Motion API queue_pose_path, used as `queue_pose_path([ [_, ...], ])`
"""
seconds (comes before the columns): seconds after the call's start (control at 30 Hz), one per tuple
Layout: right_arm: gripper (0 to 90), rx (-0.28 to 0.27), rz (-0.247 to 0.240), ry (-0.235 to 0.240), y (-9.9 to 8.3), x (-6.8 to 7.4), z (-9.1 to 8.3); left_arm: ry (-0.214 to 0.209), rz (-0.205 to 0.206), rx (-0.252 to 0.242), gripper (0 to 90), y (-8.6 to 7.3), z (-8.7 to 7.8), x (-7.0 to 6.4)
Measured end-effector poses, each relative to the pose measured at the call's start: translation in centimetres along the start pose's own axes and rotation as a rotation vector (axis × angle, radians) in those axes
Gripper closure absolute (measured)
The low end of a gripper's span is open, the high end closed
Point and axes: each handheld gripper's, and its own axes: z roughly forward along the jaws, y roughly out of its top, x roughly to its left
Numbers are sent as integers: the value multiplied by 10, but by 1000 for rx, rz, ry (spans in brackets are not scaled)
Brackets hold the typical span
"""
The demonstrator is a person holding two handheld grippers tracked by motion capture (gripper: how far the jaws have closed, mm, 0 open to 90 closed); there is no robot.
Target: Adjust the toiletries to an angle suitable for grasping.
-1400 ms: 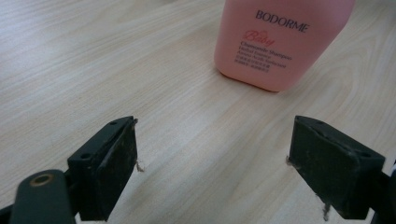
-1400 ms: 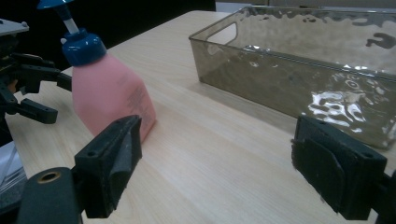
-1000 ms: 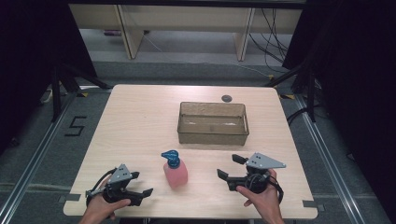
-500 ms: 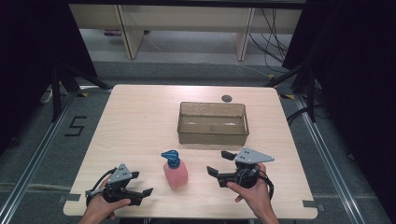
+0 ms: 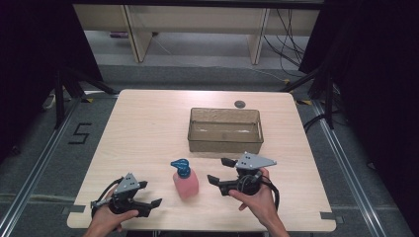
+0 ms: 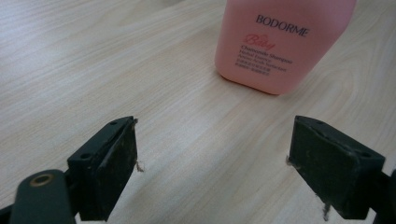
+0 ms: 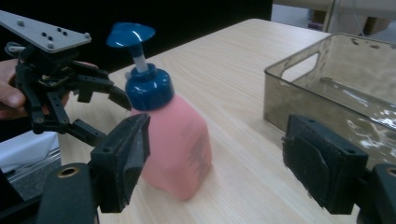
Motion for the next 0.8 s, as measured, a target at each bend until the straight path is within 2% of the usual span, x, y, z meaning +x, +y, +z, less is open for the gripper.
queue_pose_path([
  [0.07,241,14,16,29,2,3,3,1,0,7,148,0,0,0],
  [0.1,242,3,0,33,2,3,5,-6,3,17,148,1,0,0],
  [0.17,245,10,-2,54,4,5,8,-1,2,4,148,1,0,-1],
  [0.2,246,11,-12,39,4,6,8,-5,3,9,148,1,0,0],
  [0.27,249,15,21,63,5,9,11,-6,-1,7,148,2,0,0],
  [0.3,249,5,-6,71,5,8,12,0,1,10,148,1,0,0],
  [0.33,250,12,4,74,5,9,12,-3,-1,8,148,1,0,0],
  [0.37,251,13,-22,60,6,9,12,-6,0,11,148,2,0,0],
  [0.4,252,20,13,75,6,11,13,-7,5,21,148,2,0,1],
  [0.43,253,30,18,66,6,13,13,-10,-2,7,148,2,0,0],
  [0.5,253,9,-25,64,7,10,16,-8,-2,9,148,3,1,0],
  [0.53,253,18,-16,69,7,11,17,-10,-1,12,148,3,1,0],
  [0.57,253,16,-8,80,7,12,19,-4,19,36,148,3,0,1],
  [0.63,254,7,-41,74,8,12,22,-12,-1,12,148,2,1,-1],
  [0.67,255,10,-25,104,8,14,25,-12,-1,12,148,2,1,0],
  [0.7,256,31,-21,99,10,15,27,-12,-5,9,148,2,1,0],
  [0.77,256,21,-16,113,9,16,29,-11,-2,11,148,2,0,1],
  [0.8,257,19,-33,113,10,16,31,-11,-2,9,148,2,0,0],
])
